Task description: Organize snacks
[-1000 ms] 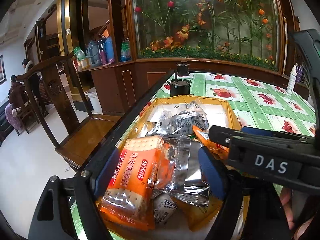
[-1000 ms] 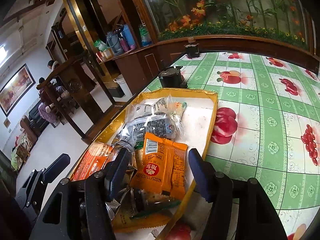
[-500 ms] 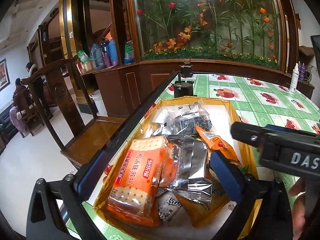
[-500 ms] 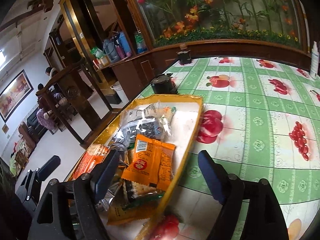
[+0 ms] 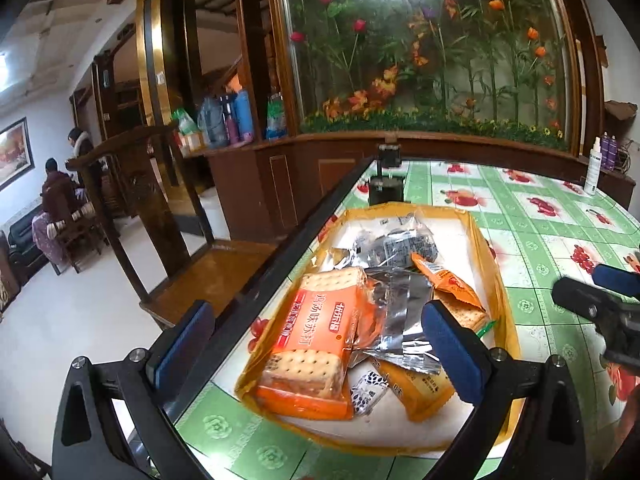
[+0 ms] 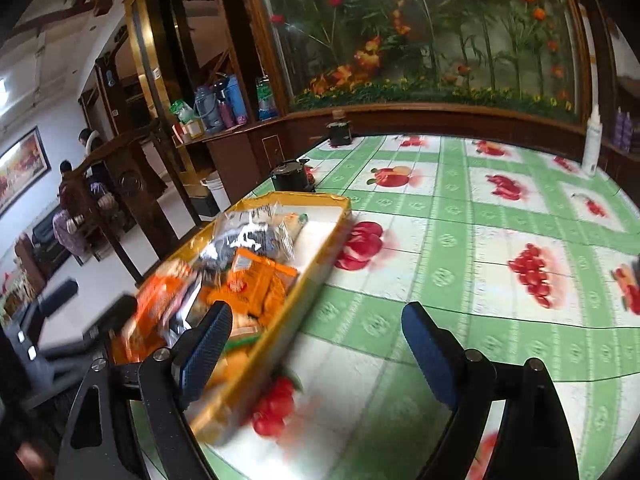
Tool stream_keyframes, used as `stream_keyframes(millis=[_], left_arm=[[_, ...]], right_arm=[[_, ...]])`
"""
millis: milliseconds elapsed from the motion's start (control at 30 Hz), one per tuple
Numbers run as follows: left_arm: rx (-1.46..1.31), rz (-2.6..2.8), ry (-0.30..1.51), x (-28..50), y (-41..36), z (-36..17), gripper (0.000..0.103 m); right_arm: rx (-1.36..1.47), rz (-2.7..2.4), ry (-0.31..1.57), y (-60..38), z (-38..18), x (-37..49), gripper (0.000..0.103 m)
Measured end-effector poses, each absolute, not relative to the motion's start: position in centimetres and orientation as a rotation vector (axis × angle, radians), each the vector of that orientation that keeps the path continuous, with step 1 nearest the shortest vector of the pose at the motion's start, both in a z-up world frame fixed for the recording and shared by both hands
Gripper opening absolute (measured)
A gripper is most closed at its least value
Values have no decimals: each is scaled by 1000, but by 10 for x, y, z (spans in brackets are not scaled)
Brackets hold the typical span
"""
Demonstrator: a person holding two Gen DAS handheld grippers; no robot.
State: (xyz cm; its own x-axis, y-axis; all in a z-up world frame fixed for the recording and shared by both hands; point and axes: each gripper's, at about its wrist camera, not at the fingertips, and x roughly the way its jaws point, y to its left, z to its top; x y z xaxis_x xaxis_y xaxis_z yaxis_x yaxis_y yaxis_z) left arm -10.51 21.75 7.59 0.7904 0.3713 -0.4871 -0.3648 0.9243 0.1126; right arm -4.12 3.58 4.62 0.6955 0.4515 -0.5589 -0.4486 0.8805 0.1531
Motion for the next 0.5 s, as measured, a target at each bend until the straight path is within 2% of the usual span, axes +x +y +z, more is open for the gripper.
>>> stream_keyframes(millis=[133, 233, 500], left_arm=[[-30, 368, 484, -118, 214, 75, 103], [-46, 434, 523, -119, 214, 69, 103], [-66, 471, 583, -110, 221, 62, 103]], right_arm=[[-75, 482, 564, 28, 42, -68, 94], [-100, 485, 557, 25, 38, -78, 97], [-137, 513, 563, 31, 33, -84, 97]])
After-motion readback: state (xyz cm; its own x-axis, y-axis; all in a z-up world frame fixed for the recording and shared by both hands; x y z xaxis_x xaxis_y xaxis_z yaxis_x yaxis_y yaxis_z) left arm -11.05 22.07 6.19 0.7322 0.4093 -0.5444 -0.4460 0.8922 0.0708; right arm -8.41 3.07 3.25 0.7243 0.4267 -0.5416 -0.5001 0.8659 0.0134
